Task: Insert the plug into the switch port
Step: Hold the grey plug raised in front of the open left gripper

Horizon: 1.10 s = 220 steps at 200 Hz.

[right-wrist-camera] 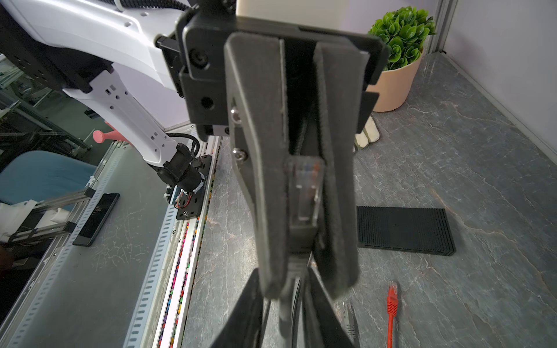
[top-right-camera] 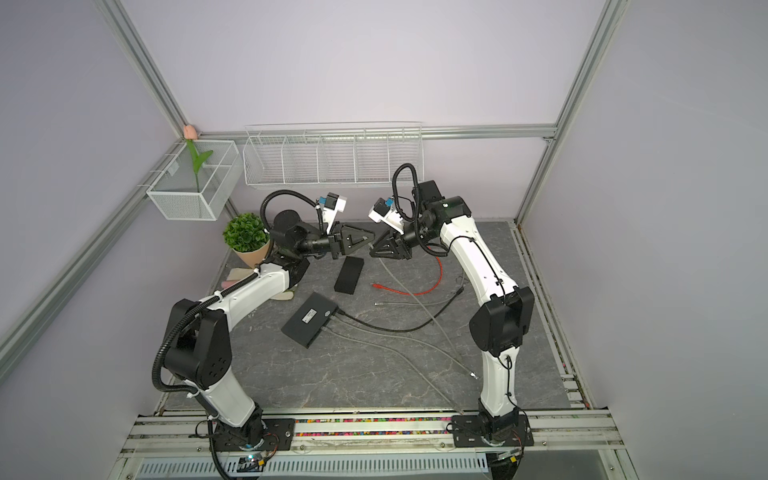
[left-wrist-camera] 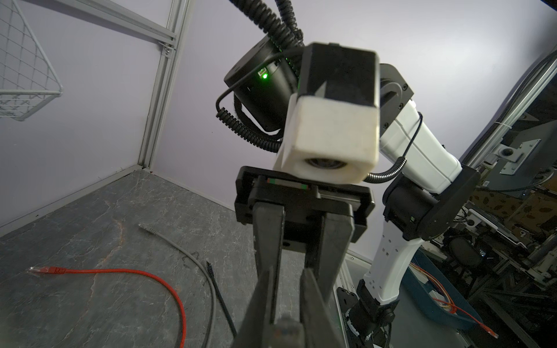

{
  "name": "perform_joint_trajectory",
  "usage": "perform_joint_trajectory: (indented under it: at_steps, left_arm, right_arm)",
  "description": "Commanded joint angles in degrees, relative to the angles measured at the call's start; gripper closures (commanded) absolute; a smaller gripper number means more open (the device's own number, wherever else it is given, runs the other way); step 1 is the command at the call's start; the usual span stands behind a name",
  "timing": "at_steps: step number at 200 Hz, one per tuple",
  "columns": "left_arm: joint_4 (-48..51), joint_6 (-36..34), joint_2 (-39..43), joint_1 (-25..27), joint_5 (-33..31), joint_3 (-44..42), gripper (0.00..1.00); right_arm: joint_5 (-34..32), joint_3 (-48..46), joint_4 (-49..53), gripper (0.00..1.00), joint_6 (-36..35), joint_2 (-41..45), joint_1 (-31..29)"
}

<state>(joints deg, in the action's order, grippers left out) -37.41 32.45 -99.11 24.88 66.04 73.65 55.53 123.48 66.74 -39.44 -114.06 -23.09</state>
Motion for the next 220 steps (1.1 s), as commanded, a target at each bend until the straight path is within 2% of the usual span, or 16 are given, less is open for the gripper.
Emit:
perform_joint_trajectory:
  at_steps: [1,46,131,157,169,200,203,210,213,219,220]
  left_arm:
    - [-0.7,-0.7,1.2,0.2,0.2,1.4,1.0]
    - [-0.7,-0.7,1.4,0.1,0.2,1.4,1.0]
    - [-0.5,-1.1,1.8,0.1,0.2,1.1,1.0]
    - [-0.1,-1.3,2.1,0.0,0.2,1.1,1.0]
    - [0.3,-1.6,2.2,0.1,0.2,1.2,1.0]
    - [1.7,-2.2,2.5,-0.2,-0.3,1.2,1.0]
    - [1.8,-2.1,2.6,-0.3,-0.5,1.2,0.92]
    - [1.9,-1.8,2.7,-0.8,-1.3,1.1,0.58]
    - [1.9,-1.7,2.8,-1.0,-1.8,1.0,0.49]
    - [2.1,-1.4,3.1,-1.7,-3.0,0.7,0.37]
    - [2.2,-1.4,3.2,-1.8,-3.2,0.7,0.31]
  right_arm:
    - [1.4,-0.4,-2.1,0.78,0.9,1.4,-0.1]
    - [1.4,-2.5,-4.2,0.86,1.5,3.1,-0.1]
    - [1.5,-3.3,-4.8,0.81,1.7,4.0,0.5]
    - [1.3,-4.2,-5.5,0.86,2.1,4.5,0.7]
    - [1.5,-4.6,-6.0,0.93,2.2,4.8,0.7]
    - [0.4,-5.0,-6.6,0.93,2.6,5.1,0.7]
    - [-0.1,-5.0,-6.8,0.93,2.9,5.1,0.7]
    - [-1.6,-5.2,-7.5,0.93,3.5,5.1,0.6]
    - [-2.3,-5.3,-7.7,0.93,3.8,5.0,0.6]
    - [-3.9,-5.4,-8.0,0.93,4.1,4.9,0.5]
    - [-3.9,-5.4,-8.0,0.93,4.1,4.9,0.5]
